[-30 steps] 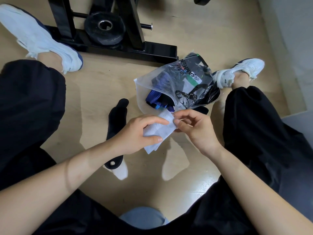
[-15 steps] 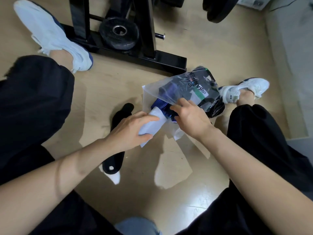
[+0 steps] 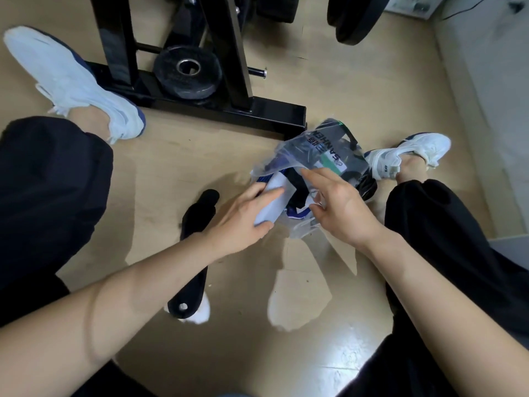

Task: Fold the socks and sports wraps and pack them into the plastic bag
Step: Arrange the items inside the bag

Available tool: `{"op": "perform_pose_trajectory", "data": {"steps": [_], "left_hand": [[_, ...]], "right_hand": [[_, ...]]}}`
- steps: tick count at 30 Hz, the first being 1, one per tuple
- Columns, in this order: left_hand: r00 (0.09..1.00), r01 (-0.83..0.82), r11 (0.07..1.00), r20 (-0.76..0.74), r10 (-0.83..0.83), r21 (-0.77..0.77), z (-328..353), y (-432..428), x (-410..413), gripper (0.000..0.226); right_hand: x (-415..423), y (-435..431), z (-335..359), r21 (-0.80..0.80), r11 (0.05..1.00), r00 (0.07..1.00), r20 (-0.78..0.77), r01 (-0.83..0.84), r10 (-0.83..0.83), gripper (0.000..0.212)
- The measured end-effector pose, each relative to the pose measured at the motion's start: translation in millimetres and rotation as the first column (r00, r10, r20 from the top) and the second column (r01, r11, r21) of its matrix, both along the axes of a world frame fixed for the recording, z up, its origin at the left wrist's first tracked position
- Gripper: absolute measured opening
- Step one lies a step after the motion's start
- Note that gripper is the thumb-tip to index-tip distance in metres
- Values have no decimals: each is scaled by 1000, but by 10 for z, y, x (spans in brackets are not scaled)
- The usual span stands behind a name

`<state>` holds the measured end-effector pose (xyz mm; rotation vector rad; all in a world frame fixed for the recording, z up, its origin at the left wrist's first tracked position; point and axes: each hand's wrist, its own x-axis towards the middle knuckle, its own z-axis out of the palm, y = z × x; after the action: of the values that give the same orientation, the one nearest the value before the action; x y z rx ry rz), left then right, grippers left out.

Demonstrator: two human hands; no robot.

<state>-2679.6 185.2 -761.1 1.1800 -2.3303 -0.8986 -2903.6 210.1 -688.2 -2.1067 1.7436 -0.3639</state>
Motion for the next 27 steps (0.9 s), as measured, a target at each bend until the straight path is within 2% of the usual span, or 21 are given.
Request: {"op": "perform_pose_trajectory", "data": {"steps": [3, 7, 9, 12, 16, 20, 24, 27], "left_hand": [[995, 97, 995, -15, -96, 15, -223, -148, -293, 68], [969, 115, 991, 228, -96, -75, -494, -211, -484, 67], [935, 130, 990, 339, -105, -53, -589, -189, -513, 69], [901, 136, 990, 421, -108, -37, -668, -195, -496, 72], [940, 104, 978, 340, -36, -183, -671, -197, -397, 70], [977, 83, 940, 213, -11, -330, -708, -163, -305, 56], [980, 13, 914, 189, 70, -405, -693, -120, -360, 65], [970, 67, 911, 240, 36, -407, -773, -184, -495, 78]], "right_hand": [[-27, 7, -29, -18, 999, 998, 55, 26, -25, 77], [-36, 8, -69, -15, 997, 994, 87, 71, -69, 78], [-37, 26, -103, 13, 997, 992, 99, 79, -80, 79], [-44, 71, -190, 44, 997, 993, 99, 65, -69, 78], [-64, 133, -265, 57, 996, 990, 112, 76, -82, 74], [-65, 144, -256, 73, 990, 981, 142, 120, -129, 71], [-37, 120, -212, 28, 988, 975, 161, 149, -151, 67], [-20, 81, -172, -9, 985, 971, 172, 171, -167, 65]]}}
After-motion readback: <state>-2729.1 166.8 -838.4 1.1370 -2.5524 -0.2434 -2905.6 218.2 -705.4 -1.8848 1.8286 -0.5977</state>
